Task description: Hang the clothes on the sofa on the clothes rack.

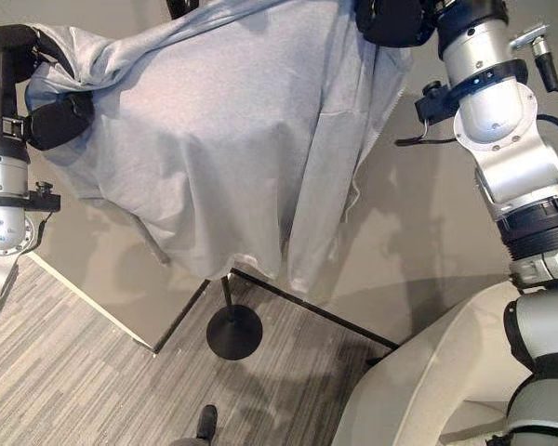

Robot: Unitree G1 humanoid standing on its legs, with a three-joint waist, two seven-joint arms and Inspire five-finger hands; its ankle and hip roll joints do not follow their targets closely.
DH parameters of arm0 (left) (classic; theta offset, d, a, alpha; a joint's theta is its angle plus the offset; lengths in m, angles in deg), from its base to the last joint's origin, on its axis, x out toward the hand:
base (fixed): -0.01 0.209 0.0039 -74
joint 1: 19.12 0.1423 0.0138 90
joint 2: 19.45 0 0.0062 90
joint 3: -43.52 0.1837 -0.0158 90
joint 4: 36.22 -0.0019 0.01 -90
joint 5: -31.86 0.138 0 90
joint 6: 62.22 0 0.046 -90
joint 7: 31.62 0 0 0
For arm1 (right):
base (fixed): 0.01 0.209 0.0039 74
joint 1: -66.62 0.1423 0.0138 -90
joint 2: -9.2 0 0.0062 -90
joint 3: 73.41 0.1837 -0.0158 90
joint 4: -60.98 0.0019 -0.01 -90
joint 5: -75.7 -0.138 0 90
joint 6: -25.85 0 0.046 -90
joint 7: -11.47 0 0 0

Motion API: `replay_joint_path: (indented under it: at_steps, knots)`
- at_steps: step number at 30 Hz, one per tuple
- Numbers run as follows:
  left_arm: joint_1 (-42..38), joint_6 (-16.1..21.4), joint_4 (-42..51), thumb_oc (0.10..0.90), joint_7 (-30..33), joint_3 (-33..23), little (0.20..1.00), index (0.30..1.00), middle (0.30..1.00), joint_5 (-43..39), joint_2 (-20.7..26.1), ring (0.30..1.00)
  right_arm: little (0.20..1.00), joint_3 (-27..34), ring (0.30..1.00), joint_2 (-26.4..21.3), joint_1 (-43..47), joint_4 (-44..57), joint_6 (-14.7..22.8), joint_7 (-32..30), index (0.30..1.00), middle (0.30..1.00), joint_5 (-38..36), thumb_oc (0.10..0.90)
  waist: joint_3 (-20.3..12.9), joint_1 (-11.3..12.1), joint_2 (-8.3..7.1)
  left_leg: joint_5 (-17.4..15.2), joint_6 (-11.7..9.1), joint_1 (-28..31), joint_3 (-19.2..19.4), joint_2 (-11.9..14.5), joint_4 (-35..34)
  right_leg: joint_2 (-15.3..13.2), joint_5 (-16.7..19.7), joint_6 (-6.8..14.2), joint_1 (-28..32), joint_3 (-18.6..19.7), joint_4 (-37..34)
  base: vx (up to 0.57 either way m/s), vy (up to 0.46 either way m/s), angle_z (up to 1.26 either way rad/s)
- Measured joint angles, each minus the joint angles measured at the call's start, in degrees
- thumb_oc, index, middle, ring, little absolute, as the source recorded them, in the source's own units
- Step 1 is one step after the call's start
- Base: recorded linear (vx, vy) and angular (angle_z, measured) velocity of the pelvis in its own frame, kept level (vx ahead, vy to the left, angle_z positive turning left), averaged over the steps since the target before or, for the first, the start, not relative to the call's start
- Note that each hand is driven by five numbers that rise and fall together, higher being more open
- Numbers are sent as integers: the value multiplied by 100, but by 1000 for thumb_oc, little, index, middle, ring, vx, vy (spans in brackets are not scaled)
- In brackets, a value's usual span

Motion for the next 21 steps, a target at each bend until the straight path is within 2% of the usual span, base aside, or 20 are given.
replay_joint_path:
  at_steps: [2, 5, 11, 15, 17, 20, 21]
  knots:
    - [-374, -17, -280, 400, 71, 266, 300, 300, 300, 11, 79, 300, 300, -164, 300, 124, 198, -281, -58, -4, 300, 300, -26, 400, 18, 4, -29, 9, -12, -74, -7, -4, 0, 1, 0, 0, -69, -1, 0, 0, 0, 0]
    - [-1320, -99, -947, 400, 126, 995, 300, 300, 300, 8, 158, 300, 300, -486, 300, 334, 721, -871, -94, -16, 300, 300, -224, 400, 37, 19, -61, 62, -29, -282, -60, 3, 1, 25, 9, 6, -243, -45, 1, -7, 9, 7]
    - [-1955, -113, -1385, 400, 162, 1591, 300, 300, 300, 25, 234, 300, 300, -714, 300, 514, 1045, -1299, -89, -45, 300, 300, -226, 400, 177, 1, -284, 68, -38, -365, -1, -2, 4, 36, 3, 0, -345, -16, 2, 2, 8, -2]
    - [-1900, -161, -1367, 400, 173, 1573, 300, 300, 300, 213, 232, 300, 300, -667, 300, 685, 1017, -1286, -175, -110, 300, 300, -226, 400, 248, -3, -362, 68, -39, -394, 101, 5, 4, 30, 4, 0, -419, 69, 2, 10, 28, -10]
    - [-1262, -186, -968, 400, 280, 1145, 300, 300, 300, 268, 149, 300, 300, 146, 300, 998, 397, -855, -187, -258, 300, 300, -225, 400, 270, -21, -370, 66, -40, -378, 162, -3, 3, 12, 3, 1, -425, 104, 1, 18, 23, -7]
    - [-414, -219, -490, 400, 288, 605, 300, 300, 300, 467, 1, 300, 300, 690, 300, 1191, -418, -141, -306, -273, 300, 300, -180, 400, 289, -15, -364, 64, -40, -345, 234, -1, 2, 8, 2, 2, -416, 149, 1, 19, 23, -7]
    - [149, -223, -194, 400, 321, 209, 300, 300, 300, 517, -234, 300, 300, 1192, 300, 1394, -1129, 373, -301, -314, 300, 300, -115, 400, 296, -6, -355, 64, -39, -331, 264, -5, 3, -2, 2, 2, -414, 171, 0, 11, 9, -5]
